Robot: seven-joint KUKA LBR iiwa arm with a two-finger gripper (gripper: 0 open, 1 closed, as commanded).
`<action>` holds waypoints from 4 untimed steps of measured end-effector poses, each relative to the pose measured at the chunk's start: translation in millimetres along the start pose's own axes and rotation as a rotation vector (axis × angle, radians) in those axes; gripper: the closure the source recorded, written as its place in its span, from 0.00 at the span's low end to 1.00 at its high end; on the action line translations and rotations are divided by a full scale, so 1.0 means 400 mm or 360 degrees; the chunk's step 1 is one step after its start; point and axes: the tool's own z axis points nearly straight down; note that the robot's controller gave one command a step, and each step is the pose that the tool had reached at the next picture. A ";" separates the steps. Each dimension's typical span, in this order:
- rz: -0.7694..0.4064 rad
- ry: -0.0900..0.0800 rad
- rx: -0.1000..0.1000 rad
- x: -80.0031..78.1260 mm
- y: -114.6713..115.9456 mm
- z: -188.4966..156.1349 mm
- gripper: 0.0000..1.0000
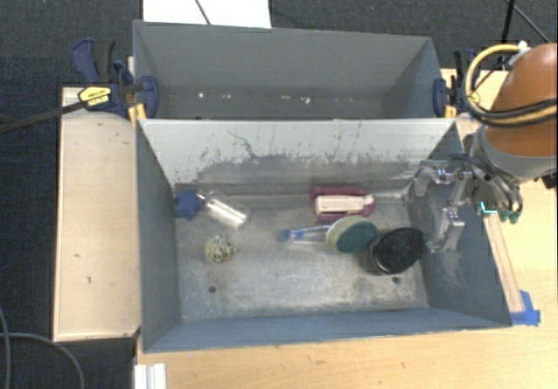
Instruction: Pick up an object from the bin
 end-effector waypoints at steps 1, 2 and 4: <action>-0.0104 -0.0006 0.0004 -0.122 -0.045 0.339 0.00; -0.0240 -0.0029 0.0010 -0.038 0.080 0.328 0.00; -0.1225 -0.0032 0.0018 0.087 0.190 0.331 0.00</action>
Offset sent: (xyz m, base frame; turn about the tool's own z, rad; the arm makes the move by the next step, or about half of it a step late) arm 0.0465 -0.0165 -0.1369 -0.0678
